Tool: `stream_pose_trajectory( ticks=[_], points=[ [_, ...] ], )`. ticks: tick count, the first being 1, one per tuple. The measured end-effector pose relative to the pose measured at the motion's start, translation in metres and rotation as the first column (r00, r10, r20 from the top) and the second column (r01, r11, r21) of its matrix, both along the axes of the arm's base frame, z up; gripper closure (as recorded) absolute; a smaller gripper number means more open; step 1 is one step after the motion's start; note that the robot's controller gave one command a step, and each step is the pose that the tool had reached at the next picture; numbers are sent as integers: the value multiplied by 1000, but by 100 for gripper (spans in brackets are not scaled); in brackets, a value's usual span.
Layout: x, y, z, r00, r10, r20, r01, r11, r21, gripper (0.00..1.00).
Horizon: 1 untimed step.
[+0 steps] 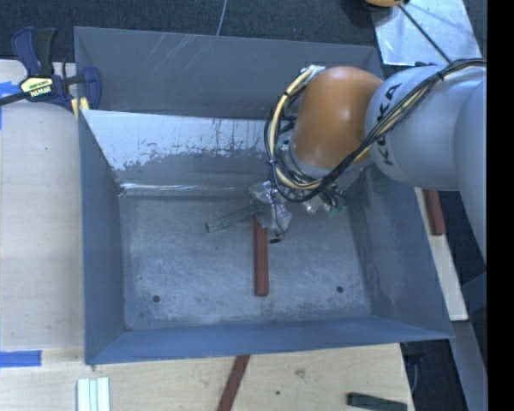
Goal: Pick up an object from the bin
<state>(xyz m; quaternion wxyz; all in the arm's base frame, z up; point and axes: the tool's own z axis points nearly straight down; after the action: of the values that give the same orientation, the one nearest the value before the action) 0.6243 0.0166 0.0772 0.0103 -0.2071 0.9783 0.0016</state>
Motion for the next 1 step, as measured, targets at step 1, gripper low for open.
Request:
stream_pose_trajectory(
  ticks=[1],
  points=[
    [-8,10,-4,1000,9,-9,-9,1000,-6,0]
  ],
)
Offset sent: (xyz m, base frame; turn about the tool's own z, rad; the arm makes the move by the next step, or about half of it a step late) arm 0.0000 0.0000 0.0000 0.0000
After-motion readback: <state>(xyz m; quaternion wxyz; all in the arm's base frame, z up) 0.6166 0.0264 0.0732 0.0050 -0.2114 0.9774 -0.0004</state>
